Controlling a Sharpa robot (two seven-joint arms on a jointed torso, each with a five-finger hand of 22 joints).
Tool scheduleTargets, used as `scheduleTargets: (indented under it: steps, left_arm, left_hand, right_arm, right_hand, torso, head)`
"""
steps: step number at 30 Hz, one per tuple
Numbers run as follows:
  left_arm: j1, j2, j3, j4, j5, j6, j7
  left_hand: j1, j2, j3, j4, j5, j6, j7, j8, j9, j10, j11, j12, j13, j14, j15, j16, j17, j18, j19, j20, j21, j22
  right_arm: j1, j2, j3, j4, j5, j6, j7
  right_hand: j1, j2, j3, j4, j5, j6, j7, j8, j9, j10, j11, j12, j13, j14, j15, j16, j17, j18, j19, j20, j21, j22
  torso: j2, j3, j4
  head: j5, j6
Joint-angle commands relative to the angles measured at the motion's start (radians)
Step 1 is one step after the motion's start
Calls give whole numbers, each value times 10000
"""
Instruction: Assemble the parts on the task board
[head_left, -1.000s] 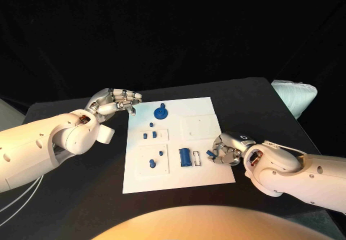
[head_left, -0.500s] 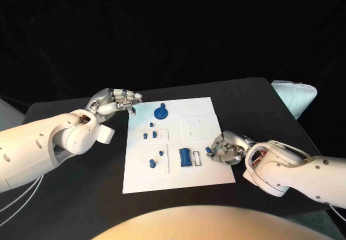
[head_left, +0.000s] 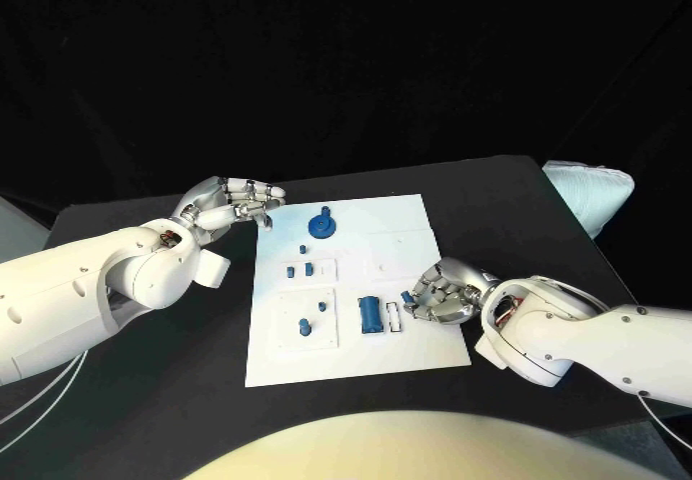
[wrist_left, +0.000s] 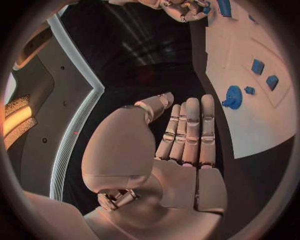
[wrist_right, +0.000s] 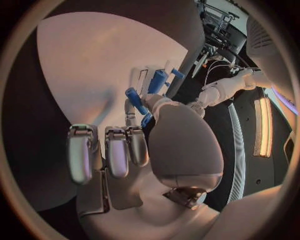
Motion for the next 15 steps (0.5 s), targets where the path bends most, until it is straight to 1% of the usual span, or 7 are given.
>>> scheduleTargets:
  steps: [1,3,6,15]
  left_arm:
    - [2,21,6,27,50,129,37]
    - [2,19,6,26,50,127,37]
    - [2,19,6,27,50,131,37]
    - [2,20,6,25,50,140,30]
  left_hand:
    - [-17,80,-27,44,39,-37,-1,54,-9,-58,14,-15,-12,-50,-6,-15,-16,64,48,9,-36,-15]
    - [-17,80,-27,44,39,-37,-1,54,-9,-58,14,-15,-12,-50,-6,-15,-16,64,48,9,-36,-15]
    - [-17,80,-27,44,39,-37,-1,54,-9,-58,14,-15,-12,-50,-6,-15,-16,64,48,9,-36,-15]
    - [-17,80,-27,44,39,-37,-1,54,-9,-58,14,-15,-12,-50,-6,-15,-16,64,48,9,-36,-15]
  right_arm:
    - [-51,120,-7,-68,323,474,-270]
    - [-79,197,-8,-101,332,532,-366]
    - [-112,320,-8,-140,335,578,-497]
    - [-135,501,-7,-134,256,446,-555]
  right_hand:
    - [-199,-1,204,-146,56,-45,18,62,-4,609,-17,-53,2120,901,10,24,2003,-167,770,-29,-15,2177]
    - [-303,-15,171,-130,119,-47,22,69,2,613,-14,-45,2125,900,11,22,1999,-167,770,-29,-15,2179]
    - [-433,-30,119,-106,73,-51,25,75,8,616,-11,-41,2128,900,14,20,1997,-166,770,-26,-21,2178]
    - [-582,-21,62,-76,-77,-52,23,82,14,625,-10,-25,2138,902,15,25,2008,-166,771,-24,-23,2181]
  torso:
    - [9,20,4]
    - [7,27,-4]
    - [10,28,-8]
    - [11,39,-6]
  head:
    - [3,2]
    - [12,2]
    - [17,2]
    - [13,2]
